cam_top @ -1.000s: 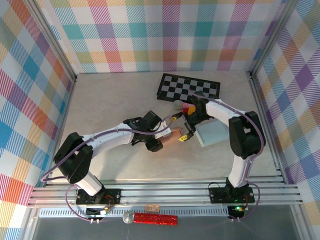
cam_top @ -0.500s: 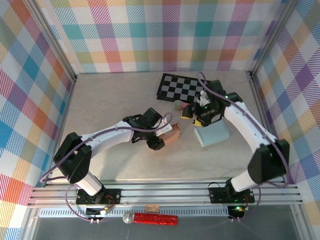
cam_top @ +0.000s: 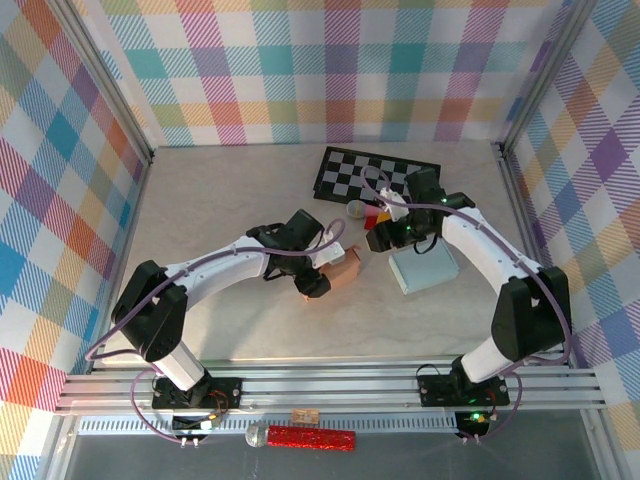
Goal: Fold the paper box
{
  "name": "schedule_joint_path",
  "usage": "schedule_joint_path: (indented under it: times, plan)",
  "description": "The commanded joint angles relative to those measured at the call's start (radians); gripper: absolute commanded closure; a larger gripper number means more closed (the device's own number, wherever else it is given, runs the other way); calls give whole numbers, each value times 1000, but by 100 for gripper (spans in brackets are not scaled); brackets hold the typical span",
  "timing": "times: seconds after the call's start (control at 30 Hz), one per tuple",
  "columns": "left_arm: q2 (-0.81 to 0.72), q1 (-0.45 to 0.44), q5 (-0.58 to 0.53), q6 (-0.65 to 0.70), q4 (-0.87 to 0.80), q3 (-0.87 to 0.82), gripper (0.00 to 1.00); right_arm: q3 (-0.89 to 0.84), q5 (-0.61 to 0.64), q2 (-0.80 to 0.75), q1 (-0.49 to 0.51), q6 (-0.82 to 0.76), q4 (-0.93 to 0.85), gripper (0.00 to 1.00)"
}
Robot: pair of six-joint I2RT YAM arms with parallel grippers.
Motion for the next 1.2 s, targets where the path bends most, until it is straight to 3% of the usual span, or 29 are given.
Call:
schedule_joint_path:
  times: [0.0, 0.37, 0.7, 0.93, 1.0, 1.17]
  plan:
    - [11, 15, 32, 8, -42, 33, 41, 36, -9, 4, 28, -102, -6, 41]
    - [12, 31, 49, 24, -58, 41, 42, 12, -3, 23, 89, -201, 19, 42]
    - [23, 33, 51, 28, -63, 50, 42, 57, 47, 73, 137, -221, 1, 56]
    - [23, 32, 49, 28, -62, 51, 42, 84, 90, 76, 150, -212, -6, 59]
    - [25, 32, 51, 28, -62, 51, 42, 84, 126, 75, 150, -214, -5, 58]
    - [24, 33, 51, 28, -63, 57, 42, 47, 153, 43, 149, -210, 7, 44]
